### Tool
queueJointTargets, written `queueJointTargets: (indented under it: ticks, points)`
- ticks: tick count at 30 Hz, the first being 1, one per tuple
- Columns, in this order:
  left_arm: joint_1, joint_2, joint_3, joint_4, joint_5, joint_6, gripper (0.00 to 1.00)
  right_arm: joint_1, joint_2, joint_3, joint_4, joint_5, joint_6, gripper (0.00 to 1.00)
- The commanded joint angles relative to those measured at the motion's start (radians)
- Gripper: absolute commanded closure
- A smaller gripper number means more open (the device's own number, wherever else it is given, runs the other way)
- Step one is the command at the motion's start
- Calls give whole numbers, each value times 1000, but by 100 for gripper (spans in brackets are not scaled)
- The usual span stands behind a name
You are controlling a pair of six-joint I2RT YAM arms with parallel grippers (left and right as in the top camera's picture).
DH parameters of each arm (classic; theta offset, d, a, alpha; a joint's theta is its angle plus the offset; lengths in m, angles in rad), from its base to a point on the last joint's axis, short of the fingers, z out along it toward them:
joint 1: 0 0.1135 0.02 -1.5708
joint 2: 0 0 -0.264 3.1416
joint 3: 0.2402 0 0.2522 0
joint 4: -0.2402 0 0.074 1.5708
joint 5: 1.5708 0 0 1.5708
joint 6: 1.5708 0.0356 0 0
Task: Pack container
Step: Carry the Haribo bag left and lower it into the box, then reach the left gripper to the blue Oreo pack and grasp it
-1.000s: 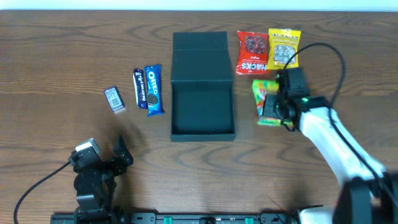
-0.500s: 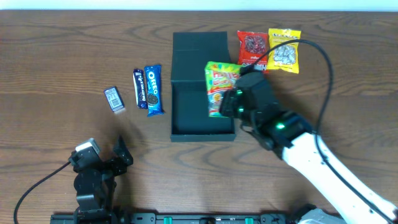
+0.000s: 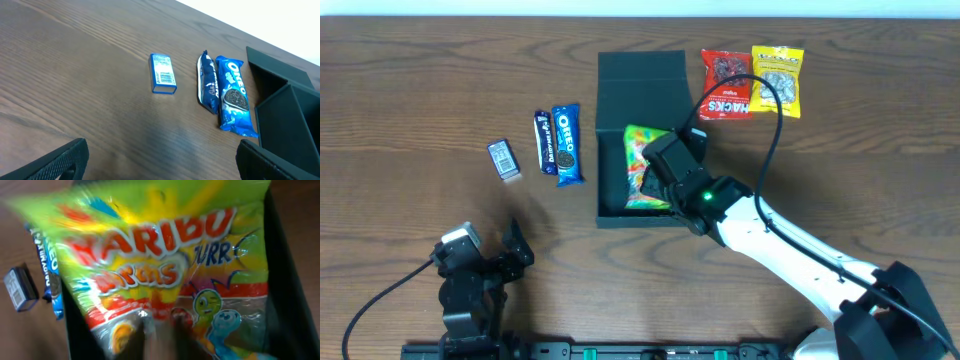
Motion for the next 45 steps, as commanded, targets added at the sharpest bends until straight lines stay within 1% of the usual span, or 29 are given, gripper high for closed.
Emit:
queueJointTargets:
  ticks: [1, 2, 3, 5, 9, 11, 14, 16, 23, 26, 29, 31, 35, 37, 39, 41, 45]
  points:
    - [-3, -6, -18, -1, -11, 0, 5, 8, -12, 15, 1, 2, 2, 37]
    - [-3, -6, -18, -1, -11, 0, 5, 8, -12, 22, 1, -11, -9, 32]
    - [-3, -6, -18, -1, -11, 0, 5, 8, -14, 33, 0, -26, -24, 20]
    - [-3, -6, -18, -1, -11, 0, 5, 8, -34, 72, -7, -48, -64, 1]
    - [-3, -6, -18, -1, -11, 0, 5, 10, -111, 155, -40, -50, -183, 1]
    - [-3, -6, -18, -1, -11, 0, 5, 9, -169, 188, -85, -49, -277, 1]
    - [-3, -6, -18, -1, -11, 0, 5, 9, -249, 198, -140, -50, -371, 1]
    - [-3, -6, -18, -1, -11, 0, 5, 9, -286, 198, -174, -50, -409, 1]
    - [-3, -6, -18, -1, -11, 0, 5, 9, -402, 198, -393, -51, -422, 1]
    - [-3, -6, -18, -1, -11, 0, 5, 10, -418, 198, -465, -97, -423, 1]
    - [-3, -6, -18, -1, -11, 0, 5, 10, -418, 198, -536, -183, -449, 1]
    - [-3, -6, -18, 8, -7, -2, 5, 10, -418, 198, -583, -193, -449, 1]
    - [-3, -6, -18, 0, 132, -39, 5, 9, -418, 198, -664, -192, -449, 1]
    - [-3, -6, -18, 6, 245, -75, 5, 9, -418, 198, -683, -183, -449, 1]
    - [-3, -6, -18, 86, 461, -78, 5, 9, -418, 197, -679, -115, -449, 1]
    - [-3, -5, -17, 191, 535, -78, 5, 9, -418, 197, -649, -29, -449, 1]
    - [-3, 25, -7, 292, 548, -79, 5, 8, -416, 197, -558, 126, -452, 1]
